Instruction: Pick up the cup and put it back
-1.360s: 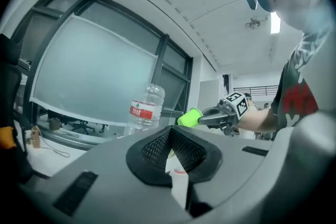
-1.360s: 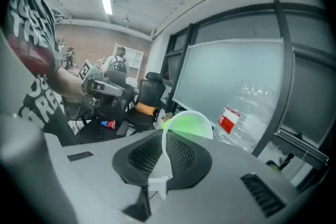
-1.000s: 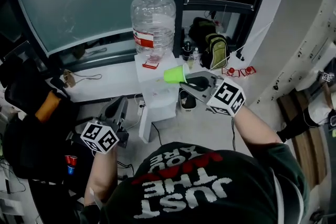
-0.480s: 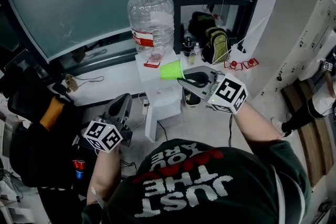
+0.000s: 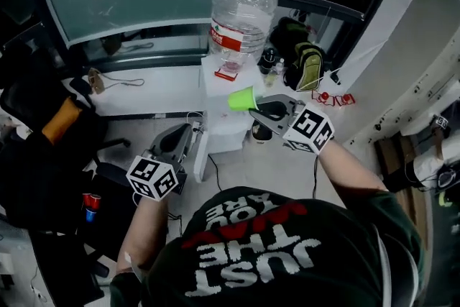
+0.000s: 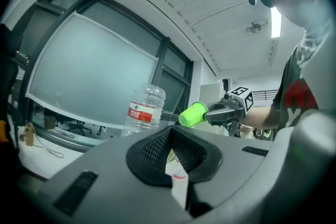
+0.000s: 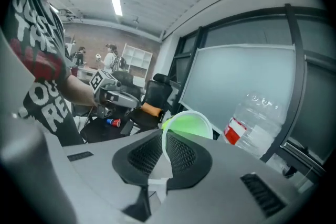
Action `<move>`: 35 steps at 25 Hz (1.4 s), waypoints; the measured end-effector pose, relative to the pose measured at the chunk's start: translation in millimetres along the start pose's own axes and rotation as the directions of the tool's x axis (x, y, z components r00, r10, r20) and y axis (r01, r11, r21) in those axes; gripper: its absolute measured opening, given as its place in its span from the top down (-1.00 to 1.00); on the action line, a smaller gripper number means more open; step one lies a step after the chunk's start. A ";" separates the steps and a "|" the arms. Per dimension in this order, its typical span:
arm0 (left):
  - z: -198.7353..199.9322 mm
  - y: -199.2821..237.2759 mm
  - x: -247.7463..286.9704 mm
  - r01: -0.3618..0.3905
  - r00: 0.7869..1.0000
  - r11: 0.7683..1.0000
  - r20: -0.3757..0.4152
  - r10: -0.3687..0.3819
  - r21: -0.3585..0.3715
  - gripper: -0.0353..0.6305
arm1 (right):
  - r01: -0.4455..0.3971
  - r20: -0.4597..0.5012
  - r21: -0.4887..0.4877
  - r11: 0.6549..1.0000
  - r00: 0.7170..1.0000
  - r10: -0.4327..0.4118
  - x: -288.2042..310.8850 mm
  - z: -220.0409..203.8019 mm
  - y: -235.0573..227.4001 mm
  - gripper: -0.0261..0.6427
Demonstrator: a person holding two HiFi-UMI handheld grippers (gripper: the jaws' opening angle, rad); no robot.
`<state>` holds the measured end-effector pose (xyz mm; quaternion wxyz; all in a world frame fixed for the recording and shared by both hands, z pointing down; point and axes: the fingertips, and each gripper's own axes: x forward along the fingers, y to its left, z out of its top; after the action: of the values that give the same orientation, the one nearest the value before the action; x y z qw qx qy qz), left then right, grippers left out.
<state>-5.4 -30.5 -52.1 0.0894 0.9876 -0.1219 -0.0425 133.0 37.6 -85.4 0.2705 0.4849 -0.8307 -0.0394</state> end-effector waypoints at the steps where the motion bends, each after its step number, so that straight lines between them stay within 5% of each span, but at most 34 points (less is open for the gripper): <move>1: -9.2 8.3 -10.3 -0.005 1.000 1.000 -0.007 0.005 0.000 0.87 | -0.011 -0.025 -0.004 1.000 1.000 0.011 15.4 -3.5 6.1 0.78; 9: -88.2 54.9 -98.7 -0.080 0.997 0.996 -0.013 0.079 -0.049 0.87 | -0.122 -0.247 -0.045 0.991 0.963 0.107 116.8 -47.8 66.0 0.78; 20: -205.2 89.4 -123.5 -0.205 0.978 0.971 -0.076 0.197 -0.123 0.87 | -0.327 -0.444 -0.014 0.945 0.848 0.288 207.1 -164.0 121.3 0.78; 24: -275.7 83.0 -63.8 -0.285 0.957 0.936 -0.118 0.266 -0.205 0.87 | -0.421 -0.425 -0.006 0.907 0.822 0.379 226.7 -248.5 102.3 0.78; 30: -433.9 53.7 38.8 -0.414 0.898 0.855 -0.292 0.328 -0.313 0.87 | -0.496 -0.424 0.064 0.866 0.772 0.474 247.8 -446.1 92.1 0.78; 35: -536.7 77.7 81.4 -0.483 0.857 0.825 -0.349 0.379 -0.292 0.87 | -0.513 -0.463 0.038 0.858 0.752 0.470 284.5 -575.8 80.7 0.78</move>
<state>112.0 -35.7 483.6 0.2969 0.8947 -0.3200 0.0945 241.4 -41.8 547.8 0.4803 0.2318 -0.8387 0.1103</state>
